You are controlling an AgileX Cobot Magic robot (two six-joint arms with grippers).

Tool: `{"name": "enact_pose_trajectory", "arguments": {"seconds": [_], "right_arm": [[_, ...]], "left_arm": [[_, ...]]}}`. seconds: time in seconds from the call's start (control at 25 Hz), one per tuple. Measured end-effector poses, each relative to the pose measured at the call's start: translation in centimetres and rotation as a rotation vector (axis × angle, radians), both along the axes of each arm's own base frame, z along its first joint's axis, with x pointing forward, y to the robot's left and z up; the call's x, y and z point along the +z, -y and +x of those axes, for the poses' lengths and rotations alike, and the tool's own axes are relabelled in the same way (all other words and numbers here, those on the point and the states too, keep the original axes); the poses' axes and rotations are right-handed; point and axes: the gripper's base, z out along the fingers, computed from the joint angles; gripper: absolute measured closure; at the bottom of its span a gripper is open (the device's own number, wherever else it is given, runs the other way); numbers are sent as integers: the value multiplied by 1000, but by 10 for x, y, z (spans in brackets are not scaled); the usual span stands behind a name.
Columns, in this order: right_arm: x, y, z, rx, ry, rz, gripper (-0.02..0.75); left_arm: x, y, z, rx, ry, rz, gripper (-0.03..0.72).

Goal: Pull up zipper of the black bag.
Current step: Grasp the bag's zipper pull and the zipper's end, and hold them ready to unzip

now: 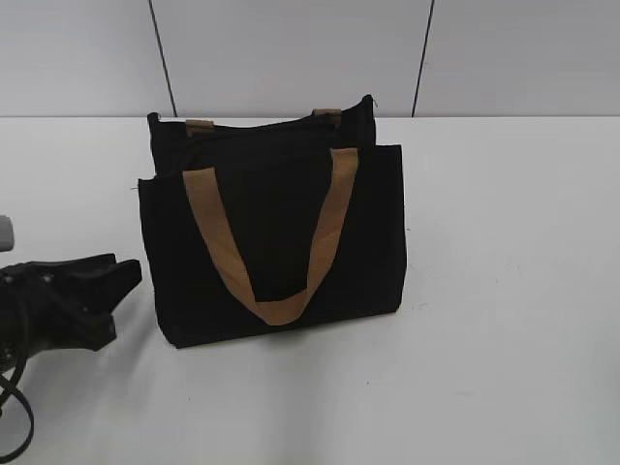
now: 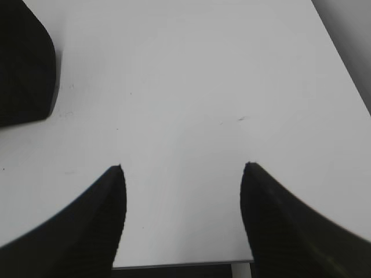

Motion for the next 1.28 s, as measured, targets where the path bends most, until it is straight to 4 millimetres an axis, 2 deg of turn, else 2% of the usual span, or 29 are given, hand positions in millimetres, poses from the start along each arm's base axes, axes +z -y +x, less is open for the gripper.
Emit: {"name": "enact_pose_trajectory", "arguments": {"seconds": [0.08,0.24,0.4,0.92,1.28], "right_arm": [[0,0,0,0,0,0,253],[0,0,0,0,0,0,253],[0,0,0,0,0,0,253],[0,0,0,0,0,0,253],[0,0,0,0,0,0,253]], "left_arm": [[-9,2,1,-18,-20,2,410],[-28,2,0,-16,-102,27,310],[-32,1,0,-14,-121,33,249],[-26,-2,21,17,-48,35,267],[-13,13,46,-88,65,14,272]]}}
